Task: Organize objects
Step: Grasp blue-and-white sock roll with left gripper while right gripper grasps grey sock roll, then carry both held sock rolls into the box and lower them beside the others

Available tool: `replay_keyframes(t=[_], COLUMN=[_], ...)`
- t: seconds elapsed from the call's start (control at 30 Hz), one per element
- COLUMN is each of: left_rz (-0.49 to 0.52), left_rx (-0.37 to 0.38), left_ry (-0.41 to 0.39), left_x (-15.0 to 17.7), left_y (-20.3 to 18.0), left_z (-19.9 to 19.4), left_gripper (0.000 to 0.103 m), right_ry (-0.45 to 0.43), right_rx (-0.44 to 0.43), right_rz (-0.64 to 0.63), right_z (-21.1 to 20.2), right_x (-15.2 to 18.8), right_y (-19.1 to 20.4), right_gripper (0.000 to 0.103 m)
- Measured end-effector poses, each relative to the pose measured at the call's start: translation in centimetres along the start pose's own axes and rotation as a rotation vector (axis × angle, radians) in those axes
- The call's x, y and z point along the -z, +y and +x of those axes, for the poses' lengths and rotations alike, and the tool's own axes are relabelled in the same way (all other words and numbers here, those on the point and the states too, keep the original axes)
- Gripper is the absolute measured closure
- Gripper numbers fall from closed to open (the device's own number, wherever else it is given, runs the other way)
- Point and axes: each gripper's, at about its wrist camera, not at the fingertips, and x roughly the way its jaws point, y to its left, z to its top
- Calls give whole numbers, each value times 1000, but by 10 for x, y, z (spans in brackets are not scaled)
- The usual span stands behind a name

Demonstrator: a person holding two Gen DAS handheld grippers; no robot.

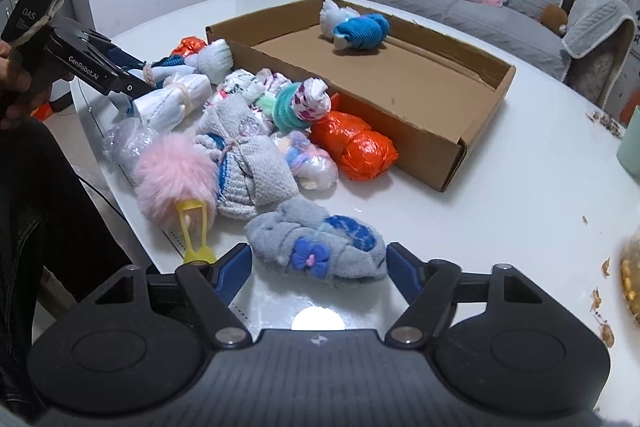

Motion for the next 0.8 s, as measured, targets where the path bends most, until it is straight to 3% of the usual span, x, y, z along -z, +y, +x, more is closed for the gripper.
replay_keyframes(t=[0.1, 0.27, 0.43, 0.63, 0.8], left_rz=[8, 31, 36, 32, 29], left_rx=[18, 15, 18, 12, 5], left_ry=[1, -3, -9, -17, -29], left_x=[1, 2, 3, 4, 4], left_y=[1, -1, 0, 4, 8], left_z=[2, 1, -1, -9, -20], left_gripper=[24, 46, 48, 48, 48], right_ry=[-3, -7, -22, -40, -18], right_rx=[3, -2, -11, -7, 57], right_rz=[-2, -5, -13, -11, -25], right_z=[0, -1, -5, -15, -20], right_x=[0, 1, 1, 0, -6], right_y=[0, -1, 1, -2, -1], right_gripper=[36, 43, 51, 52, 53])
